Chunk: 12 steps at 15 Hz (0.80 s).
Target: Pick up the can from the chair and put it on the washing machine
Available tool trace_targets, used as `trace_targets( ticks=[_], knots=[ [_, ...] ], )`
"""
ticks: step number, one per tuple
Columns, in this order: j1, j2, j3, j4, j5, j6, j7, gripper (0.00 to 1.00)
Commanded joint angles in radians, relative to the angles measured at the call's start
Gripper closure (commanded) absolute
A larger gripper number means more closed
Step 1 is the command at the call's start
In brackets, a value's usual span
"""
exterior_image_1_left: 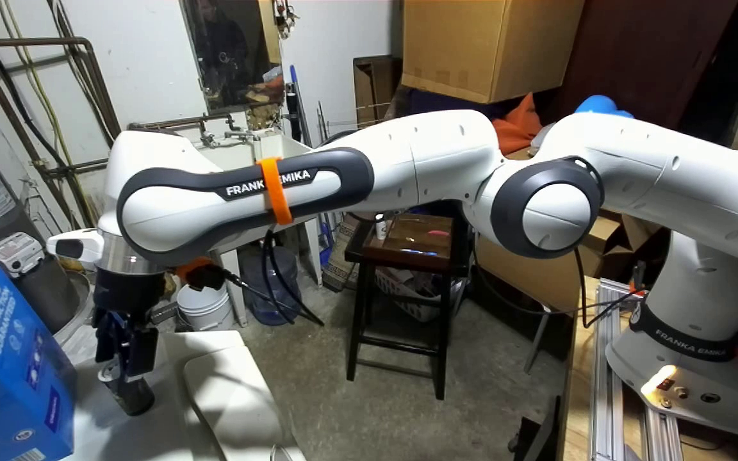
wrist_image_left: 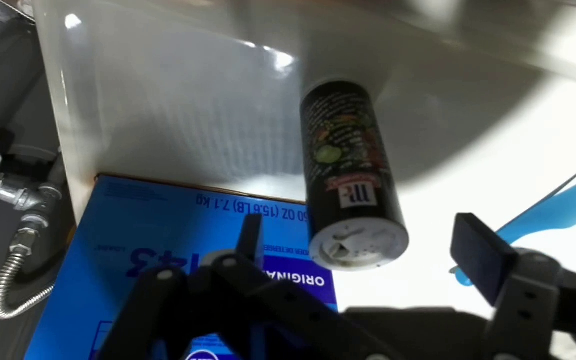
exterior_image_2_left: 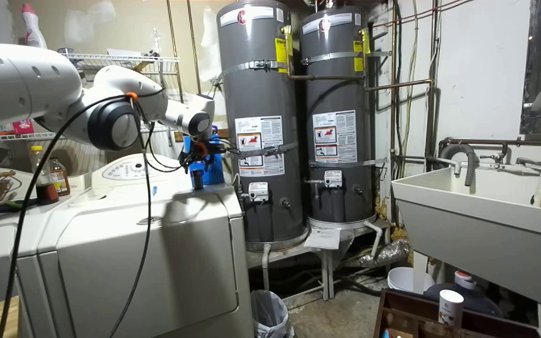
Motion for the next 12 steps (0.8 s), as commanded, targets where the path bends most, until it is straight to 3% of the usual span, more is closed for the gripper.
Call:
trace_targets(
  ticks=[1, 2, 3, 9, 11, 12],
  knots=[
    [0.034, 0.048, -0.034, 0.115, 0.013, -0.030, 0.013, 0.00],
    [0.039, 0.045, -0.047, 0.126, 0.007, -0.030, 0.023, 0.00],
    [0.025, -0.014, -0.058, 0.031, 0.003, 0.007, 0.031, 0.00],
    [0.076, -0.098, -0.117, 0.023, -0.029, -0.014, 0.076, 0.00],
    [0.105, -0.125, -0.165, 0.021, -0.058, -0.006, 0.177, 0.00],
    [0.076, -0.101, -0.118, 0.018, -0.020, 0.010, 0.088, 0.00]
  ],
)
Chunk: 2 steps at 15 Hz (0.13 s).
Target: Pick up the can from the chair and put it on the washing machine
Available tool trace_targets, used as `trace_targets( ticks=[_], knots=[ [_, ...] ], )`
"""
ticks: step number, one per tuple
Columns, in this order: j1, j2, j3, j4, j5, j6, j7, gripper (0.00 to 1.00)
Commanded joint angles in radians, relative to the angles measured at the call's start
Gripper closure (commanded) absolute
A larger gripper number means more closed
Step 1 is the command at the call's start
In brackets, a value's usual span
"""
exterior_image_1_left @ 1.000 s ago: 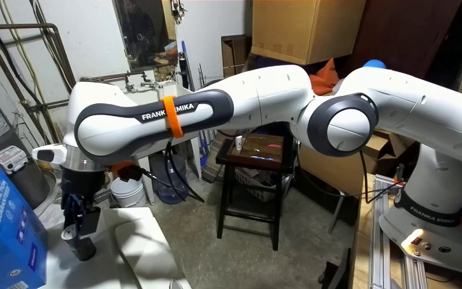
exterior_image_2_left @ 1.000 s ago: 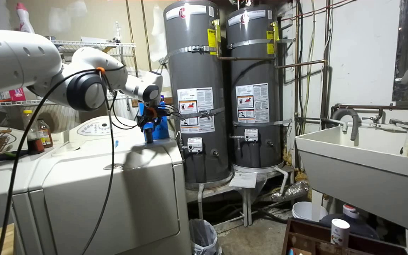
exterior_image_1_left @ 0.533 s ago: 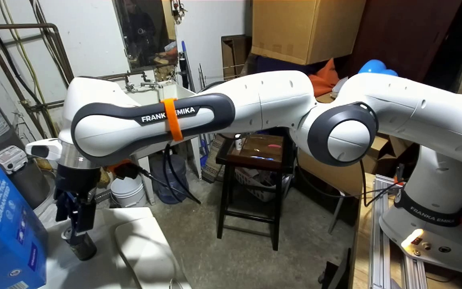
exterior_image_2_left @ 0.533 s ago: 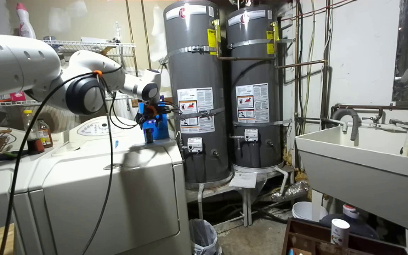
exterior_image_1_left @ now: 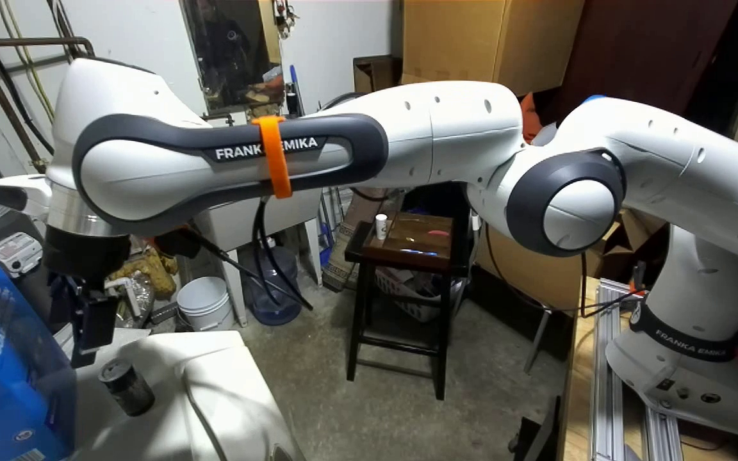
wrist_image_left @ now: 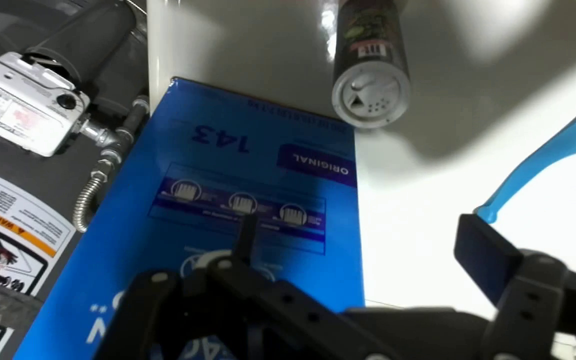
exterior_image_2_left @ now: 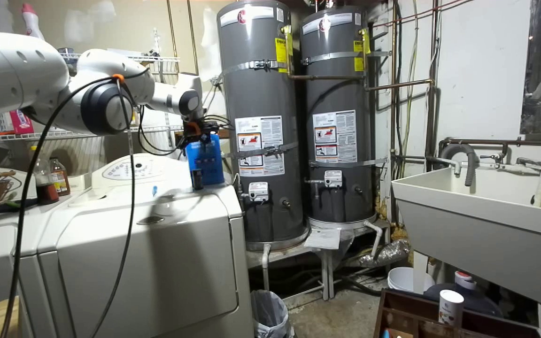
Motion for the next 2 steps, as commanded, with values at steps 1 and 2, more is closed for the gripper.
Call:
trace_targets(
  ticks=[1, 2],
  knots=[
    [0.004, -0.022, -0.005, -0.024, -0.002, 0.010, 0.012, 0.00],
    [0.006, -0.024, -0.004, -0.024, -0.002, 0.010, 0.012, 0.00]
  ],
)
